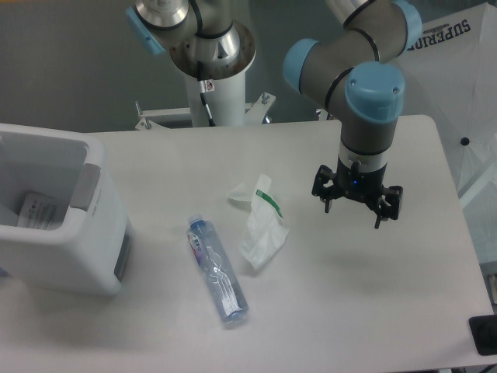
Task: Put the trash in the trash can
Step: 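Move the open gripper over the crumpled white tissue and lower it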
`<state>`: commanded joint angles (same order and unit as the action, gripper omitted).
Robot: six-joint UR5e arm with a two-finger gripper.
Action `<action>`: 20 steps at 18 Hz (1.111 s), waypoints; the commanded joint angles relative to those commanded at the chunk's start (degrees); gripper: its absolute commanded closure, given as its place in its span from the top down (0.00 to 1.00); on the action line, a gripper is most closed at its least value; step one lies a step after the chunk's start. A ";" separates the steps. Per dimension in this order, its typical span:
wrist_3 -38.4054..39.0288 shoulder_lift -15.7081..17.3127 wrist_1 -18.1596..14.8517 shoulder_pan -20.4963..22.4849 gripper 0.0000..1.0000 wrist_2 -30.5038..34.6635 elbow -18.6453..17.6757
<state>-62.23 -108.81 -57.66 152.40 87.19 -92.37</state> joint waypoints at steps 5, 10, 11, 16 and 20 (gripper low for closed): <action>0.35 0.17 0.17 -0.26 1.00 0.09 -1.66; 0.88 0.70 0.35 -2.45 1.00 0.79 -3.07; 0.88 0.88 0.44 -2.55 1.00 0.62 -4.03; 4.21 2.89 0.44 -3.34 1.00 -0.79 -7.81; 5.01 3.69 0.44 -5.79 1.00 -0.79 -9.84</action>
<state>-57.22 -105.12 -57.22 146.61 86.40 -102.21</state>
